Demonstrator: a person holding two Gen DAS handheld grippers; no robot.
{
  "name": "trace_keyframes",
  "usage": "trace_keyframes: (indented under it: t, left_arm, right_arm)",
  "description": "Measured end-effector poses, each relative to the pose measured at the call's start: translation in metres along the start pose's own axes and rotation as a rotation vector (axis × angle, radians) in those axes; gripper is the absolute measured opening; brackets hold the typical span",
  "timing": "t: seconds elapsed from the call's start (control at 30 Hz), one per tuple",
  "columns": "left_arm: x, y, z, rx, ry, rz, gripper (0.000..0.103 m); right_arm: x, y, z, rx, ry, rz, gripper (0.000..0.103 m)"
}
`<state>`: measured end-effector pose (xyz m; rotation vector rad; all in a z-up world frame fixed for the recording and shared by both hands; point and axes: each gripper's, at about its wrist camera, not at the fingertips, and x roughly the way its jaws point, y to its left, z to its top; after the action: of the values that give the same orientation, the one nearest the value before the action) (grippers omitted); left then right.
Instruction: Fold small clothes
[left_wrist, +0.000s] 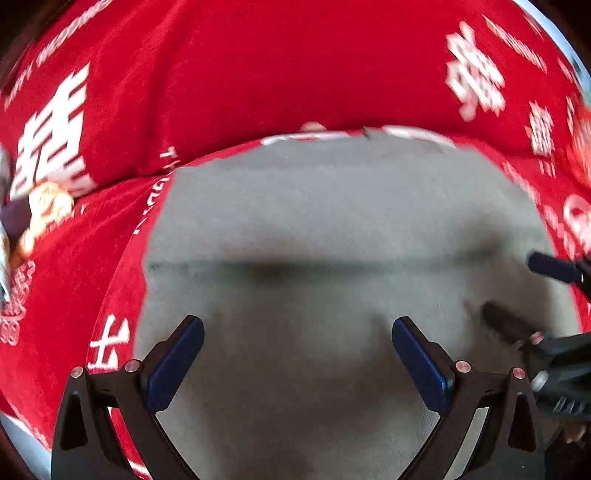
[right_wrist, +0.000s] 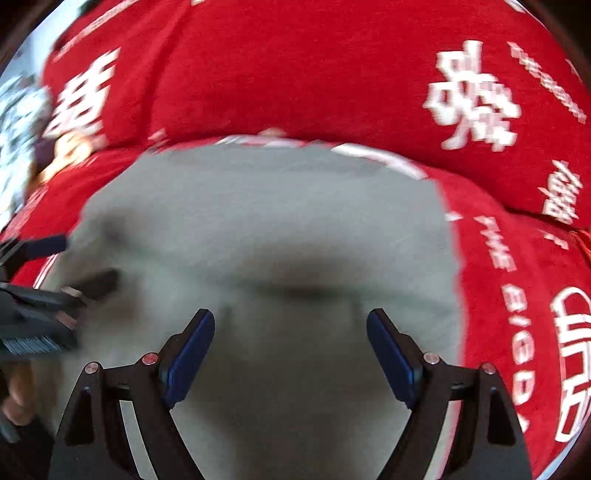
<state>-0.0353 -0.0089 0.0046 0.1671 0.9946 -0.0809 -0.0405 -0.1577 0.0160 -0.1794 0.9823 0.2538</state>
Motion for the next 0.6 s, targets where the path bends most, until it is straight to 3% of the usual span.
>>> trace_keyframes:
  t: [0.07, 0.23, 0.43, 0.6]
  left_arm:
    - [0.002, -0.004, -0.013, 0.023, -0.005, 0.03, 0.102]
    - [-0.004, 0.022, -0.032, -0.063, 0.01, -0.031, 0.102]
    - [-0.018, 0.037, -0.059, -0.102, 0.006, -0.031, 0.102]
    - [-0.032, 0.045, -0.083, -0.108, -0.005, -0.021, 0.102]
  right_arm:
    - [0.0, 0.006, -0.013, -0.037, -0.016, -0.029, 0.087]
    - [-0.014, -0.018, -0.039, 0.003, -0.053, -0.033, 0.088]
    - [-0.037, -0.035, -0.075, 0.011, -0.103, -0.039, 0.088]
    - [-0.05, -0.038, -0.098, -0.027, -0.111, -0.095, 0.089]
